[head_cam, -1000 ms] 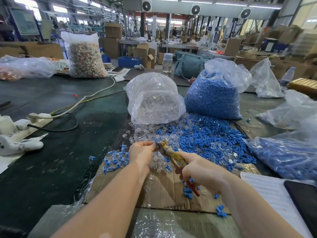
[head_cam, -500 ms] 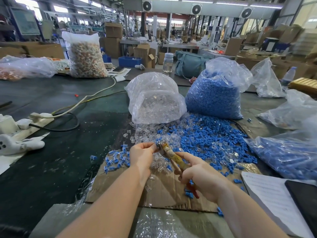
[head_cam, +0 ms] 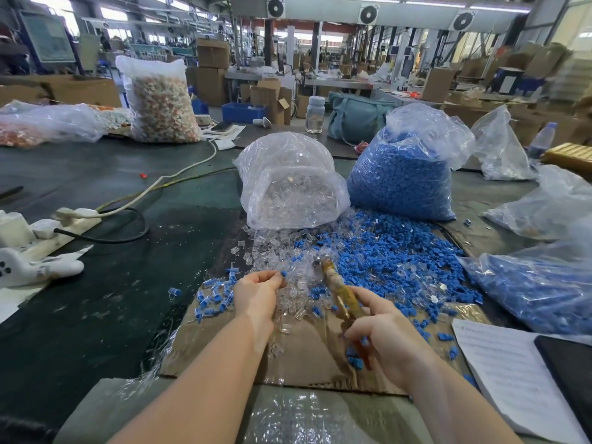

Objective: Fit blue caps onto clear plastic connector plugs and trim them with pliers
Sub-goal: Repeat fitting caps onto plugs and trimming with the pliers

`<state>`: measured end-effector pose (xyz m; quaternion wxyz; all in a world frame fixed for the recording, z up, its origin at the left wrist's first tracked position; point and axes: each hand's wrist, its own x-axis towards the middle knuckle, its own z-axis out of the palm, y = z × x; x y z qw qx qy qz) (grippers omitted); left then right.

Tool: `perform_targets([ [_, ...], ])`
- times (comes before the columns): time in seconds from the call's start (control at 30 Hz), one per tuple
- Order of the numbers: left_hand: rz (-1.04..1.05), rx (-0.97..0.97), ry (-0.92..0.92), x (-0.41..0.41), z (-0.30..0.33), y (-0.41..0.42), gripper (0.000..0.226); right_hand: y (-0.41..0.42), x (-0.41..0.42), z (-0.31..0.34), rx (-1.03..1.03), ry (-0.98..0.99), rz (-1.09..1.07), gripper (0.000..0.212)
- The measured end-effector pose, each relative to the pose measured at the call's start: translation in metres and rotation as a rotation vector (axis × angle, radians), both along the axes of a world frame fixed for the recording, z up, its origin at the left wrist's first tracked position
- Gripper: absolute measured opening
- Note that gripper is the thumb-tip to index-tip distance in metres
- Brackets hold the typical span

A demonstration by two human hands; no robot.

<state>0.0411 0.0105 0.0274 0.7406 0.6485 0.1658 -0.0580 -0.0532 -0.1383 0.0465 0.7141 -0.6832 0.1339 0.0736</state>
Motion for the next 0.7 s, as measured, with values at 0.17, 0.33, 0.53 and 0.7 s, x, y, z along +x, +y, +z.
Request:
perform_targets([
  [0.17, 0.019, 0.561, -0.225, 0.003, -0.011, 0.017, 0.009, -0.019, 0.009, -0.01, -0.677, -0.067, -0.156, 0.041],
  [0.33, 0.046, 1.114, -0.287, 0.006, -0.026, 0.045, 0.021, -0.038, 0.008, -0.026, -1.263, 0.099, -0.278, 0.046],
  [0.53, -0.013, 1.247, -0.297, 0.002, -0.033, 0.046, 0.027, -0.051, 0.004, -0.046, -1.411, 0.127, -0.257, 0.047],
  [0.7, -0.103, 1.095, -0.469, -0.016, -0.036, 0.019, 0.026, -0.053, 0.003, -0.052, -1.457, 0.148, -0.201, 0.051],
])
